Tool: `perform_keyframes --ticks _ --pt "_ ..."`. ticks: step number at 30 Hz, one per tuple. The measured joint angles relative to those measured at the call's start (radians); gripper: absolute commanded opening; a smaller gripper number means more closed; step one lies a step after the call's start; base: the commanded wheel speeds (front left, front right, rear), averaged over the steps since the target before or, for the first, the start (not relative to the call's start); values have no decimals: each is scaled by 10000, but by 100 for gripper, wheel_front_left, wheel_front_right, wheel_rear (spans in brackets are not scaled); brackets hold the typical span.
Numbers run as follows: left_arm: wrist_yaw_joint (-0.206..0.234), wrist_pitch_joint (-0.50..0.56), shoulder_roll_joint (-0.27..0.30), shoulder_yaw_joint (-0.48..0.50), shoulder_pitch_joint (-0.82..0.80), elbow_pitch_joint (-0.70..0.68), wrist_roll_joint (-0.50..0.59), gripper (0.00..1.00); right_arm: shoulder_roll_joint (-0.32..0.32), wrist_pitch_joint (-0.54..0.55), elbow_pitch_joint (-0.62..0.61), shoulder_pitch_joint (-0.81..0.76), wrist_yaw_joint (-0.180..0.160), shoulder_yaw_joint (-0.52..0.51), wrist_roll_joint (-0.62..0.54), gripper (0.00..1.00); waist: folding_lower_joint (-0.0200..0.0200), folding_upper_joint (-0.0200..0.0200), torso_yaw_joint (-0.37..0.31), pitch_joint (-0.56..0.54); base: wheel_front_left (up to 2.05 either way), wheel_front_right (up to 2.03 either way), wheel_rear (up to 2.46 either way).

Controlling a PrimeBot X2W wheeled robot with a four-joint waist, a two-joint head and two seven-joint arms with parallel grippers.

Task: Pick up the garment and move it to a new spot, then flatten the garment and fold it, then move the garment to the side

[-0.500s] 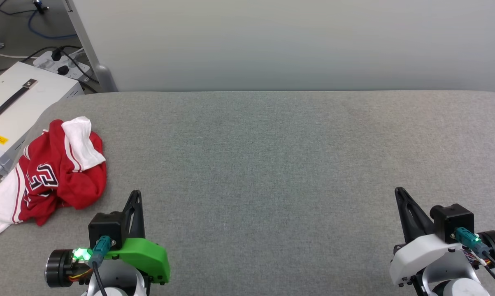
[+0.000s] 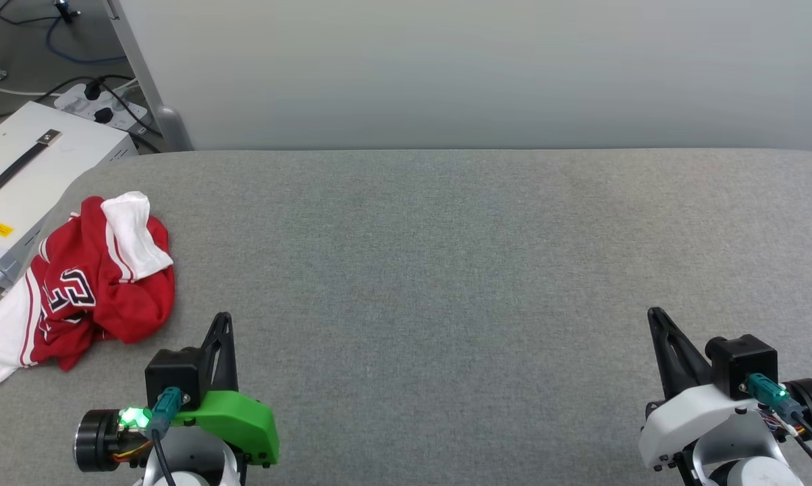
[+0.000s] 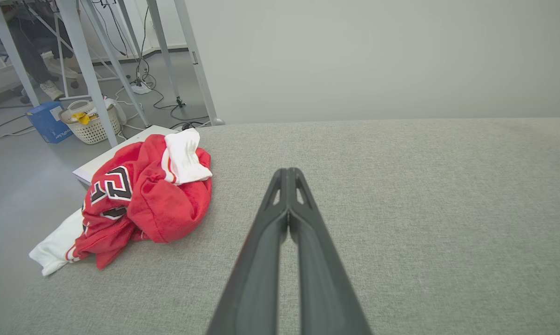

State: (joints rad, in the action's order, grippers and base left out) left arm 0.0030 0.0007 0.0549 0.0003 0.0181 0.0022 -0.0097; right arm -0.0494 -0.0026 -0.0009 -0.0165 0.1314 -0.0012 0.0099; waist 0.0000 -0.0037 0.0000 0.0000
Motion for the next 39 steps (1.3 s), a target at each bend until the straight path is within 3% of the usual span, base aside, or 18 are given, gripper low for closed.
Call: perform_keyframes --ticks 39 --pt "0 0 0 -2 0 0 0 0 0 0 0 0 0 0 0 0 0 0 0 0 0 0 0"
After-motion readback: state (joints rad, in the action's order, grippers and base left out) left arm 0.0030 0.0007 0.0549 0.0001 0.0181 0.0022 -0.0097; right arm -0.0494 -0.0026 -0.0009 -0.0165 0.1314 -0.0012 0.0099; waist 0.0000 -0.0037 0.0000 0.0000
